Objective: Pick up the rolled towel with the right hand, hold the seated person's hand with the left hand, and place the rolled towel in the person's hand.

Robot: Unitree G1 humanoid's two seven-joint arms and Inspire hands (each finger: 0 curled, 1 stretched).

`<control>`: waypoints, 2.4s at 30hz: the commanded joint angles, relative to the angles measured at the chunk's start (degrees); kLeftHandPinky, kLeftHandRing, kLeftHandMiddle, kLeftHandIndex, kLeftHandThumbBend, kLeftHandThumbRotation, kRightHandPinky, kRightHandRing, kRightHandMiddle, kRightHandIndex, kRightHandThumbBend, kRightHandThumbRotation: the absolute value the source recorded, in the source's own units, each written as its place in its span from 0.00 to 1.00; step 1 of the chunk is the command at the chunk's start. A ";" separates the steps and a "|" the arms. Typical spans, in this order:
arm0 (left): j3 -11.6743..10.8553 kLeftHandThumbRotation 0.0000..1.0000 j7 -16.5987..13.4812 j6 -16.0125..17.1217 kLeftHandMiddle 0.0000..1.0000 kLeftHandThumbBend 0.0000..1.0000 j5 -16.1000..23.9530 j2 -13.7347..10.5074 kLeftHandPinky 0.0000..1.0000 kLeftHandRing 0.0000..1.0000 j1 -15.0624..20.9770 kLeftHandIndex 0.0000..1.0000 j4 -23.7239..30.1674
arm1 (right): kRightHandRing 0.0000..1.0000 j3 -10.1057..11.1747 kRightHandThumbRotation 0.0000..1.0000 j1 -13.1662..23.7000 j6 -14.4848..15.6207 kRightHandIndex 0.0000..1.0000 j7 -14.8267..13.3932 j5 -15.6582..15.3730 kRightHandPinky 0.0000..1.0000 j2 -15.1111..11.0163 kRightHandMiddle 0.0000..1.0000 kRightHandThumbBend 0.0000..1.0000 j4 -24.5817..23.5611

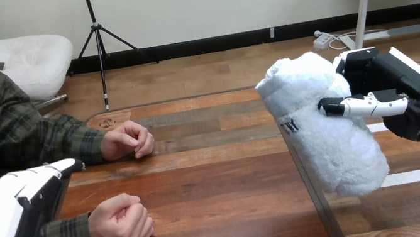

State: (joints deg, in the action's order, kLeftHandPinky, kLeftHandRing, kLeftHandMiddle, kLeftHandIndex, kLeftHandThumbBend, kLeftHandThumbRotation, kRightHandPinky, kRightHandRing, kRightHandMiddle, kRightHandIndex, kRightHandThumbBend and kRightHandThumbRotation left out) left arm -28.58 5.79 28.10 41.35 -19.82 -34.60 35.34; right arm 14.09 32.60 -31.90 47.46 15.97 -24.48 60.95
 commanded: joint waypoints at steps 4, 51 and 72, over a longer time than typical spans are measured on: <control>0.05 0.21 1.49 -2.47 0.77 1.00 -0.21 -4.16 0.64 0.74 4.79 0.77 -0.91 | 0.22 1.69 0.00 1.08 2.16 0.32 1.60 2.96 0.18 0.30 0.30 0.75 -5.20; 11.83 0.11 -2.96 -3.91 0.74 1.00 5.01 -17.19 0.59 0.69 18.14 0.74 -28.64 | 0.21 3.99 0.00 -9.03 9.05 0.32 12.25 17.64 0.15 -0.29 0.27 0.75 -31.85; 19.69 0.15 -7.63 -5.92 0.74 1.00 7.34 -19.74 0.59 0.69 25.26 0.75 -40.86 | 0.21 5.36 0.00 -11.78 13.39 0.30 10.74 19.74 0.15 -0.87 0.25 0.75 -41.01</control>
State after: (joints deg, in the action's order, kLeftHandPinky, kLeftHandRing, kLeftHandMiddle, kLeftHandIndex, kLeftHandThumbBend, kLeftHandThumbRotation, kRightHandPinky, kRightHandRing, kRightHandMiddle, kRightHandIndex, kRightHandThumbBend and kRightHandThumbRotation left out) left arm -10.65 0.49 22.97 48.15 -37.46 -13.87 -3.13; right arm 17.09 19.43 -19.08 59.63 33.72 -24.62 24.24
